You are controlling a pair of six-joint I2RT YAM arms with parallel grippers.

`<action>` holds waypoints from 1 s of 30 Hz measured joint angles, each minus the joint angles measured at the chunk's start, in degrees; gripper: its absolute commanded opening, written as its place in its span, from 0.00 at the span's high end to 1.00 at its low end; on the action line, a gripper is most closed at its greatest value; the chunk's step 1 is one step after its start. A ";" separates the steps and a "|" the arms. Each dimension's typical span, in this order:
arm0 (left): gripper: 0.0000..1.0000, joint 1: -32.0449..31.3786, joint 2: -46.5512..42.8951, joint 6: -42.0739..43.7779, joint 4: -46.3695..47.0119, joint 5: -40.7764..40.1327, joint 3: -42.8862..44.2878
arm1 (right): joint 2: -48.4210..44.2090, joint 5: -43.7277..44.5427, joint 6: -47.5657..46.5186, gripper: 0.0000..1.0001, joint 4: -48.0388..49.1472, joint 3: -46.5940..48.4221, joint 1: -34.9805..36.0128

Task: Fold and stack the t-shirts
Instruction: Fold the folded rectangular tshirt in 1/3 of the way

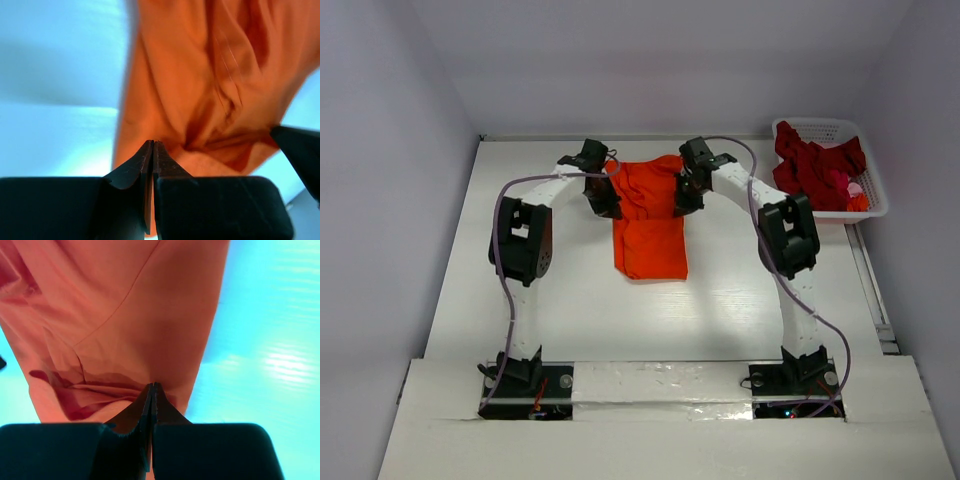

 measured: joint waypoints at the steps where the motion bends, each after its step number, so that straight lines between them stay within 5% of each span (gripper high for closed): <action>1: 1.00 -0.48 -0.76 0.00 -0.07 0.31 -0.61 | -0.15 -0.13 -0.02 1.00 0.09 -0.48 0.09; 17: 1.00 -9.92 -15.23 0.15 1.42 4.37 -11.28 | -18.47 -1.01 0.04 1.00 0.83 -12.85 2.97; 30: 0.98 -10.82 -22.38 -1.53 1.42 -0.85 -27.87 | -15.82 -2.58 1.53 1.00 2.62 -16.24 10.14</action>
